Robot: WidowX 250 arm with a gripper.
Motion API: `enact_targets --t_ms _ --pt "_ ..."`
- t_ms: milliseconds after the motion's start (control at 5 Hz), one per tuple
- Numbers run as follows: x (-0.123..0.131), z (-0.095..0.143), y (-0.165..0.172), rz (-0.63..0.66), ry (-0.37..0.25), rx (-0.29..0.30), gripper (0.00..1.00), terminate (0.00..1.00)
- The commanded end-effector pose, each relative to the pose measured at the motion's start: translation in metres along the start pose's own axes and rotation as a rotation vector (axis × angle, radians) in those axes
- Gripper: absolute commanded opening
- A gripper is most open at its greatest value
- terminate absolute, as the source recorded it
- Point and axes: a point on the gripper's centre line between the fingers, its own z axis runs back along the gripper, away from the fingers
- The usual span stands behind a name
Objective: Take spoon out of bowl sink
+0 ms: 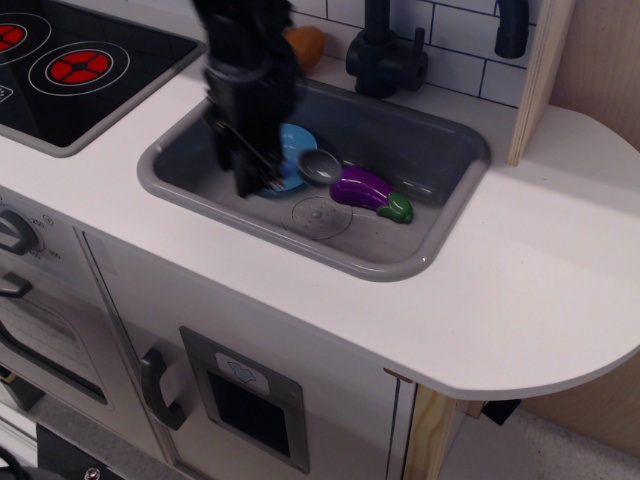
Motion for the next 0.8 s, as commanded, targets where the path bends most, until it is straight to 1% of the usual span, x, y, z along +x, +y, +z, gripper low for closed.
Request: enact_targets --t_ms 0,200,400,600 --pt "0.022 -0.010 -0.019 0.002 0.005 0.009 0.00 0.00" --pt "0.020 -0.020 -0.029 -0.022 0.067 0.013 0.00 0.00" --pt "0.016 -0.027 -0.032 -0.040 0.082 0.020 0.00 0.00" --pt "0.014 -0.031 -0.031 -0.025 0.113 0.042 1.00 0.00"
